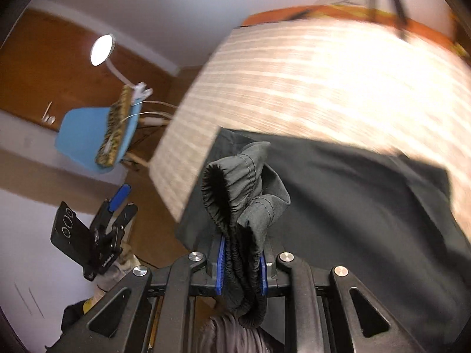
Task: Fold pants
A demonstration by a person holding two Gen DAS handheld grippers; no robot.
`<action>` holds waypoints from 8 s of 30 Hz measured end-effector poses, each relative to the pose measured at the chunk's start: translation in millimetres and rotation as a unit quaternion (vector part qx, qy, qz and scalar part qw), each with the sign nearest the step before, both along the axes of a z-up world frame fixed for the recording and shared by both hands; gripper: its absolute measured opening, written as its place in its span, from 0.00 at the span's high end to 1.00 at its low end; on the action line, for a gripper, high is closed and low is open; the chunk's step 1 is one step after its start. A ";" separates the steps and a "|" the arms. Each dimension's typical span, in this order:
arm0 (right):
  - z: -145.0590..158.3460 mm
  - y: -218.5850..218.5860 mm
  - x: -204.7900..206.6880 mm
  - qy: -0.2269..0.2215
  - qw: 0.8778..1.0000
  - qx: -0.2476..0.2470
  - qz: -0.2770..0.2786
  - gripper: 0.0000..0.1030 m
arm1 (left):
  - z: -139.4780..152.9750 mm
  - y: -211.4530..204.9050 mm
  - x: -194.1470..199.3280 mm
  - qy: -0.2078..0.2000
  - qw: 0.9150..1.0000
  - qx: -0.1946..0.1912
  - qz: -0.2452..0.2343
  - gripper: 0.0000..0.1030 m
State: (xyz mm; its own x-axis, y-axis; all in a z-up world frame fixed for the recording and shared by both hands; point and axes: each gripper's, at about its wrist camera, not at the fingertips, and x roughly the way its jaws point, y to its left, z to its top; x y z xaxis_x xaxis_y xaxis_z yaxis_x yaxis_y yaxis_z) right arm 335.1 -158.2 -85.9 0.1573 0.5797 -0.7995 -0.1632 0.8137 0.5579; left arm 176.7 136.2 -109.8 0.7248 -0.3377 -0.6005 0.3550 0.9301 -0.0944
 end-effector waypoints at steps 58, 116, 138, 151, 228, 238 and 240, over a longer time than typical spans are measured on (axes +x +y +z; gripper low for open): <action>-33.6 -328.5 -216.6 -0.030 0.955 -0.116 -0.270 0.51 | -75.5 -237.3 9.9 0.098 0.979 0.097 -0.151 0.45; 16.1 -94.9 -77.3 -0.149 0.976 -0.139 -0.077 0.34 | -76.6 -145.3 -26.2 0.159 0.983 -0.065 -0.069 0.51; -72.7 67.0 38.9 -0.047 0.974 -0.220 0.005 0.40 | -76.8 -153.6 -29.8 0.151 0.975 -0.121 -0.105 0.90; -100.2 91.9 50.7 -0.026 0.942 -0.332 0.037 0.83 | -70.9 -162.6 -35.3 0.142 0.980 -0.111 -0.089 0.66; -77.4 -295.8 -274.8 -0.034 0.964 0.038 -0.260 0.56 | 10.9 -338.1 -12.9 0.138 0.953 -0.009 -0.270 0.74; -58.9 -260.8 -269.4 -0.044 0.973 -0.023 -0.227 1.00 | 3.7 -344.3 -27.4 0.145 0.946 -0.002 -0.290 0.74; -43.9 -263.6 -271.2 -0.059 0.971 -0.070 -0.221 1.00 | 5.1 -344.7 -29.9 0.145 0.945 -0.005 -0.293 0.74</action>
State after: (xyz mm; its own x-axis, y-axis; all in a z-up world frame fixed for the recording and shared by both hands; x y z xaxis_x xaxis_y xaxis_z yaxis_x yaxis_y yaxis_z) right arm 63.9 -421.8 -129.8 0.4608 0.3210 -0.8274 0.1642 0.8854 0.4349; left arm 146.9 -208.6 -104.7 0.2164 -0.6372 -0.7397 0.7666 0.5801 -0.2755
